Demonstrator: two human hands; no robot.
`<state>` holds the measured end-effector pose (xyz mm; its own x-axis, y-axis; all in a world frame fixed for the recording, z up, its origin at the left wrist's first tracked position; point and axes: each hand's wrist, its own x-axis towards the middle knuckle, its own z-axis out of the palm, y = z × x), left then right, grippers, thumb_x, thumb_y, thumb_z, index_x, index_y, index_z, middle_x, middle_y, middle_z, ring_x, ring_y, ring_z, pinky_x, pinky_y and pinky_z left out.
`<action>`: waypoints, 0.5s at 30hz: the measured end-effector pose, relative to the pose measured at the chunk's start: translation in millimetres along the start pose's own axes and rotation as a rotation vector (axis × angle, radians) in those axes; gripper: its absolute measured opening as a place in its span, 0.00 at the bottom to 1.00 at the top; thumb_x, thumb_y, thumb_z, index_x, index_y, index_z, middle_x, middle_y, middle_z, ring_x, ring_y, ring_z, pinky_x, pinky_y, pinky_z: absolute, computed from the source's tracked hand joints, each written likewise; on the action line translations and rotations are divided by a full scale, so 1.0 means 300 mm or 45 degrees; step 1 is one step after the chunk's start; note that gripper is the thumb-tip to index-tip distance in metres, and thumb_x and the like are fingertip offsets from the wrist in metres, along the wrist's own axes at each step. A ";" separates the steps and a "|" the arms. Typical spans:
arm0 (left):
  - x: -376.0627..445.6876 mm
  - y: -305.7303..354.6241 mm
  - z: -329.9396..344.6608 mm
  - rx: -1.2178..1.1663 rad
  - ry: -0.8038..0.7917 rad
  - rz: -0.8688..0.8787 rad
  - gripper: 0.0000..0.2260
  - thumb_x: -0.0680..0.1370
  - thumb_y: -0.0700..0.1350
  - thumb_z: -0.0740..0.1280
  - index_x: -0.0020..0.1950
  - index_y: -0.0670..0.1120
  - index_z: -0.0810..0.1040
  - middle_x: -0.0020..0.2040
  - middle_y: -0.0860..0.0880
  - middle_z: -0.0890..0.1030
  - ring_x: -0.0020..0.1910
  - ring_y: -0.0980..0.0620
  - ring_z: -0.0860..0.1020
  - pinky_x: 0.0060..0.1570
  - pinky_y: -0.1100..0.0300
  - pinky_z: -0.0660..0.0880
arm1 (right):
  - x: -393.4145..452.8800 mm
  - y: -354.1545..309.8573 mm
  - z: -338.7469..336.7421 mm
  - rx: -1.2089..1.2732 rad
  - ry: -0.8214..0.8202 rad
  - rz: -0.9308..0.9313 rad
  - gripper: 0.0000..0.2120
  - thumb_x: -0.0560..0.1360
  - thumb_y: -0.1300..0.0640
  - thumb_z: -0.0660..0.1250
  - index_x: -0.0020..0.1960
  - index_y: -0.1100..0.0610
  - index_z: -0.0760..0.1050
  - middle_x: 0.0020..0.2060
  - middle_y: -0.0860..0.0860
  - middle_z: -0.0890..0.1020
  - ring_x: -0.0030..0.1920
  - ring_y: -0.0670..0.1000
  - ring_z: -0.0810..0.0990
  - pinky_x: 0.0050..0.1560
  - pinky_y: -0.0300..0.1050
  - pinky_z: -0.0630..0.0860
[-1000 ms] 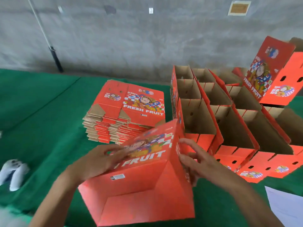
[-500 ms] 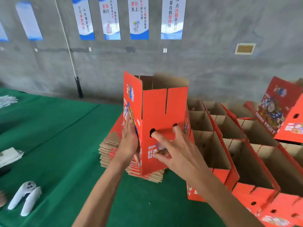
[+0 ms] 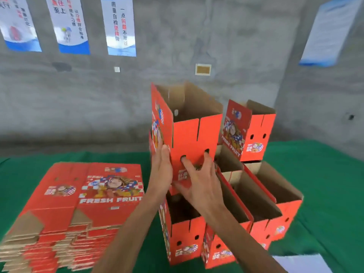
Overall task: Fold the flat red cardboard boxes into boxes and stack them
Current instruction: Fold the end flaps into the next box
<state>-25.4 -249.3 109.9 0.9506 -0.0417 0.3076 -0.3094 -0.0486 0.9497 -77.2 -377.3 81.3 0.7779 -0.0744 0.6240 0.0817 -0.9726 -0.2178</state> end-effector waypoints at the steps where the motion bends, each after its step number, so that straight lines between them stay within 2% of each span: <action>1: 0.024 0.009 0.065 -0.064 -0.080 0.009 0.24 0.86 0.61 0.50 0.81 0.56 0.64 0.76 0.52 0.72 0.76 0.53 0.69 0.77 0.46 0.65 | 0.040 0.066 -0.004 -0.040 0.030 0.059 0.35 0.71 0.31 0.69 0.73 0.39 0.64 0.72 0.65 0.65 0.69 0.67 0.72 0.52 0.60 0.82; 4: 0.112 0.009 0.246 -0.166 -0.403 -0.006 0.22 0.85 0.61 0.53 0.80 0.63 0.63 0.73 0.58 0.75 0.68 0.61 0.76 0.69 0.55 0.74 | 0.158 0.285 -0.002 -0.130 0.059 0.188 0.36 0.71 0.33 0.72 0.74 0.40 0.62 0.71 0.65 0.64 0.69 0.68 0.71 0.56 0.61 0.81; 6: 0.172 -0.015 0.361 -0.140 -0.563 -0.035 0.23 0.85 0.62 0.53 0.81 0.65 0.59 0.73 0.60 0.74 0.67 0.64 0.76 0.65 0.59 0.75 | 0.218 0.433 0.025 -0.164 0.036 0.228 0.35 0.72 0.35 0.72 0.73 0.41 0.61 0.71 0.66 0.62 0.68 0.68 0.70 0.57 0.62 0.80; 10: 0.263 -0.103 0.570 -0.201 -0.642 -0.130 0.25 0.85 0.61 0.55 0.82 0.65 0.55 0.78 0.58 0.68 0.72 0.59 0.71 0.73 0.49 0.70 | 0.285 0.662 0.117 -0.173 -0.040 0.245 0.34 0.73 0.37 0.73 0.73 0.42 0.61 0.71 0.65 0.62 0.67 0.67 0.69 0.59 0.63 0.80; 15: 0.324 -0.227 0.747 -0.207 -0.651 -0.178 0.26 0.84 0.61 0.59 0.81 0.67 0.54 0.78 0.59 0.67 0.76 0.55 0.69 0.75 0.43 0.69 | 0.324 0.844 0.210 -0.232 -0.140 0.251 0.30 0.77 0.39 0.70 0.74 0.43 0.61 0.74 0.65 0.60 0.71 0.67 0.67 0.60 0.62 0.80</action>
<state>82.4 -473.6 61.8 0.8367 -0.5271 0.1487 -0.1350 0.0645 0.9887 58.4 -616.9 39.4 0.8312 -0.2512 0.4959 -0.1830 -0.9660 -0.1824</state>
